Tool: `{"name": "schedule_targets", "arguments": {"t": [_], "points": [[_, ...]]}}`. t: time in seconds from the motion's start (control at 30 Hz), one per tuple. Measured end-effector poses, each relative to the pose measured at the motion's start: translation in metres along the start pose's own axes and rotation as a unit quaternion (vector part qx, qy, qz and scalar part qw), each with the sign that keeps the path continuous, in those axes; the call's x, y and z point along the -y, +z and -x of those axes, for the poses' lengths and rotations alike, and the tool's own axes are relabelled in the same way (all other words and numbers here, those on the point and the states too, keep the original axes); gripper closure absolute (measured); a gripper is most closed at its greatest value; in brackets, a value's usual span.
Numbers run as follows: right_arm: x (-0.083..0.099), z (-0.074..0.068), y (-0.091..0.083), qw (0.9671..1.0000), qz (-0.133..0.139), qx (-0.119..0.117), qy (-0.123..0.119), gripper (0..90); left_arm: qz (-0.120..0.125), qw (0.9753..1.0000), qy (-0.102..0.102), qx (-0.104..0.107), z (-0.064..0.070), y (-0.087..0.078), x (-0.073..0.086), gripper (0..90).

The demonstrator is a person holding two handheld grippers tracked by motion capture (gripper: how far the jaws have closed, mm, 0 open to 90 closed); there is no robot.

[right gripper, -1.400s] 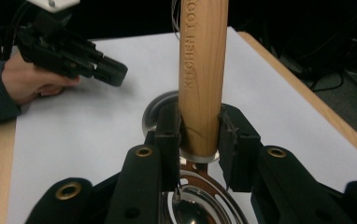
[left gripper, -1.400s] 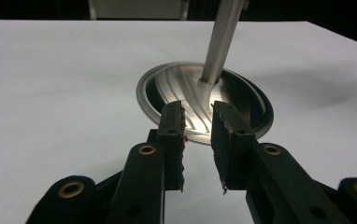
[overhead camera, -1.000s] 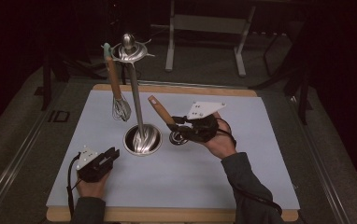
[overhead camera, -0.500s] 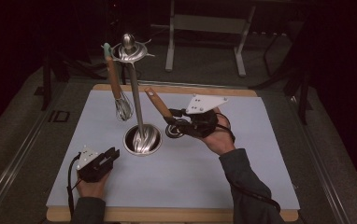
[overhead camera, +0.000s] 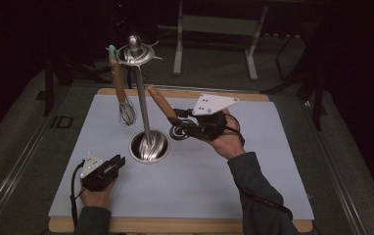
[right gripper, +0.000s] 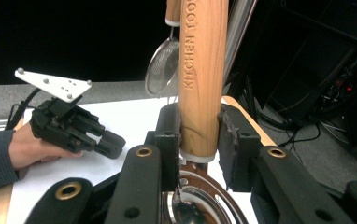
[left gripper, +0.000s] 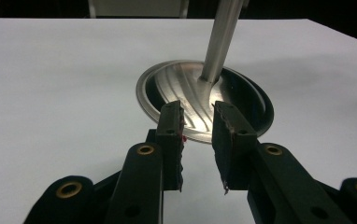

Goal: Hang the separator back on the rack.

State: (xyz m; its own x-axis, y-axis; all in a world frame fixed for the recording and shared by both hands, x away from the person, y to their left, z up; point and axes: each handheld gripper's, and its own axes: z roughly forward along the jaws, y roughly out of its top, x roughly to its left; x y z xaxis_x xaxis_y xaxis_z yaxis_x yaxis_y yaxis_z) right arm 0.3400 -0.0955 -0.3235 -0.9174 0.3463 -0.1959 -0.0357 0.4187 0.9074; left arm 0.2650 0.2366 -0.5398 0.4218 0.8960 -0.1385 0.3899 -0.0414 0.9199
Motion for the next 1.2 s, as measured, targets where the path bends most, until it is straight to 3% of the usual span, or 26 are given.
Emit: {"name": "schedule_targets", "arguments": {"t": [0.3,0.87,1.2], "points": [[-0.011,-0.001,-0.001,0.9999,0.003,0.004,-0.015,71.1,0.000,1.0000,0.000,0.000,0.000,0.000,0.000,73.5],[-0.039,0.000,-0.002,0.9993,0.030,0.014,-0.020,71.1,-0.001,1.0000,0.000,0.001,0.000,0.000,0.000,73.5],[-0.044,0.005,0.008,0.9996,0.026,0.006,-0.010,71.1,-0.001,1.0000,0.000,0.002,0.000,0.000,0.000,73.4]]}}
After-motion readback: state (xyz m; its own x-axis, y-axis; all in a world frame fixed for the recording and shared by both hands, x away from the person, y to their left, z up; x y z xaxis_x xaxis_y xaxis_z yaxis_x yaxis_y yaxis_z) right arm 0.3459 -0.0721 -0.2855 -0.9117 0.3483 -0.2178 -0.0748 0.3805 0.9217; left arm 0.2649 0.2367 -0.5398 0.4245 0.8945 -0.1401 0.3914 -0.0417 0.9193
